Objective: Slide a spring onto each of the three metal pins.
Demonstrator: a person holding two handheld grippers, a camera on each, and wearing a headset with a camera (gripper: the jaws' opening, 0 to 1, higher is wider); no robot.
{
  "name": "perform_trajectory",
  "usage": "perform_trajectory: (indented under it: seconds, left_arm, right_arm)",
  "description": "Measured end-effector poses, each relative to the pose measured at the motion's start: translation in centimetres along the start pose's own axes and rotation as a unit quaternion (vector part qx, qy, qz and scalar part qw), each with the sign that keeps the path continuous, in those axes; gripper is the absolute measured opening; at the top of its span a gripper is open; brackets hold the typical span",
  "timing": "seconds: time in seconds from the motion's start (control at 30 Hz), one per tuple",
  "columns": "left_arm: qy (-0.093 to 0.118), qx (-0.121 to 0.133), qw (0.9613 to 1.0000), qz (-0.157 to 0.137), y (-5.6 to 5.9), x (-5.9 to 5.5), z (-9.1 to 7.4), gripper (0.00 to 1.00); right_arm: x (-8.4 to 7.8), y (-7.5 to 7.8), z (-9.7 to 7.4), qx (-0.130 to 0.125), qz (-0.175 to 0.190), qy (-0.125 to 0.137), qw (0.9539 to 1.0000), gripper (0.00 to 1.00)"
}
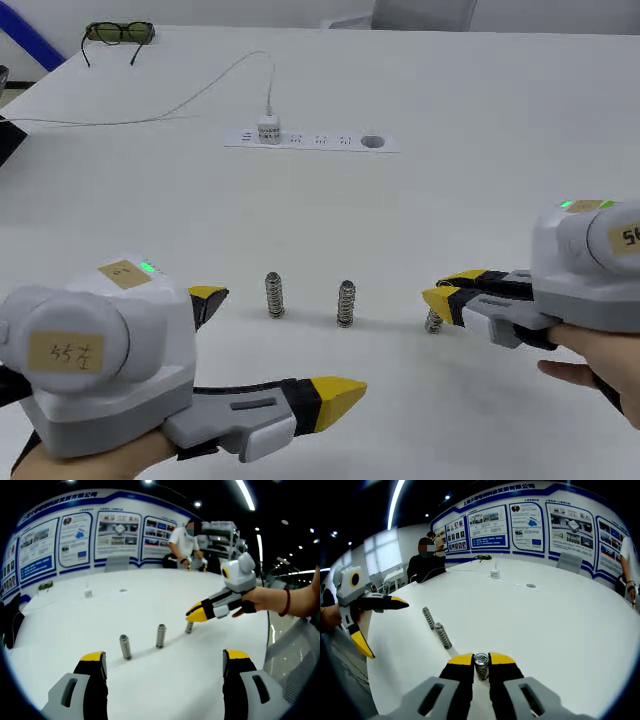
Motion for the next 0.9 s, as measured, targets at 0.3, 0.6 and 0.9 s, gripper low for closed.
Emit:
perform_trajectory:
  seconds: [0.3, 0.6, 0.9]
  left_arm:
    - [0.0, 0.002, 1.0, 0.002, -0.1, 0.0, -0.1, 0.98]
    - [0.004, 0.002, 1.0, -0.004, -0.2, 0.1, -0.1, 0.98]
    - [0.007, 0.005, 0.9999, -0.007, -0.4, 0.3, -0.2, 0.97]
  right_arm:
    - [-0.5, 0.0, 0.1, 0.0, -0.001, -0.006, 1.0, 0.12]
    - [-0.6, 0.0, 0.1, -0.001, -0.002, -0.005, 1.0, 0.12]
    - [0.5, -0.7, -0.8, -0.001, 0.009, 0.01, 0.9999, 0.24]
Point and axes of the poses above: the centre of the closed fingertips' face, and the gripper's own axes: z roughly forward along the fingers, y roughly to its right, x roughly out of its top, the point moved 5 cm from there along -z, roughly backward along the fingers, and after that the axes turned 11 degrees about x, right-handed, at the moved point
